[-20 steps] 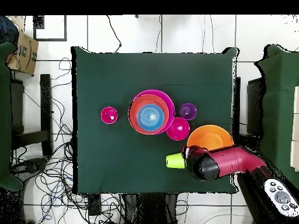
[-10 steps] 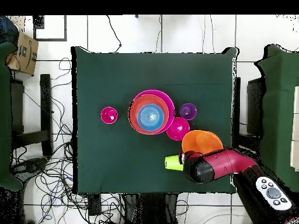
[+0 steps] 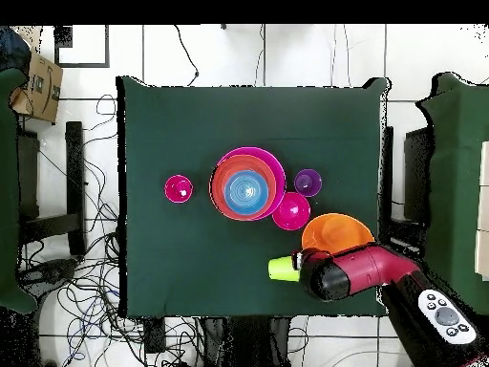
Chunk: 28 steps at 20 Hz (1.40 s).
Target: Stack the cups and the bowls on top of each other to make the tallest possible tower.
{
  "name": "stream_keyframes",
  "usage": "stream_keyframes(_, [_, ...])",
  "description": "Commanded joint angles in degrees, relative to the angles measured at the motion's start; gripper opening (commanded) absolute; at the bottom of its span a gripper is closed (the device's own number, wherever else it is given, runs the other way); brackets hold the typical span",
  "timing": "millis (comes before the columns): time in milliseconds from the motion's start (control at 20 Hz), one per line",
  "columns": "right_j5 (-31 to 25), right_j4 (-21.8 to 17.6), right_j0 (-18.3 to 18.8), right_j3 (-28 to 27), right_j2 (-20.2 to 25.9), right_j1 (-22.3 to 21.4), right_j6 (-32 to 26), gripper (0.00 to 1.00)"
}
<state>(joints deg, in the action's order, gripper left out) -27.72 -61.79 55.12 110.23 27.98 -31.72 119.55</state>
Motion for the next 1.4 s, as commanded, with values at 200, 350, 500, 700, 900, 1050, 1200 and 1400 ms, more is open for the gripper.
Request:
stream_keyframes(200, [-2.4,-0.7,-0.6,-0.8,1.3,-1.4,-11.4,1.00])
stream_keyframes(350, [-2.7,-0.5,-0.3,-1.2,1.4,-2.0,-12.0,1.00])
stream_keyframes(500, [-3.7,0.3,0.4,-1.8,2.0,-3.1,-13.5,1.00])
stream_keyframes(700, [-4.6,1.1,1.1,-2.4,2.7,-3.7,-15.0,1.00])
stream_keyframes(900, [-5.0,1.3,1.2,-2.8,3.0,-3.8,-15.0,1.00])
stream_keyframes(1050, [-4.4,0.2,0.7,-3.3,2.5,-3.0,-14.1,1.00])
stream_keyframes(1200, [-4.2,-0.5,0.6,-4.3,2.3,-2.2,-14.1,1.00])
stream_keyframes(1400, [-3.4,-1.5,0.6,-5.2,2.0,-1.2,-13.8,1.00])
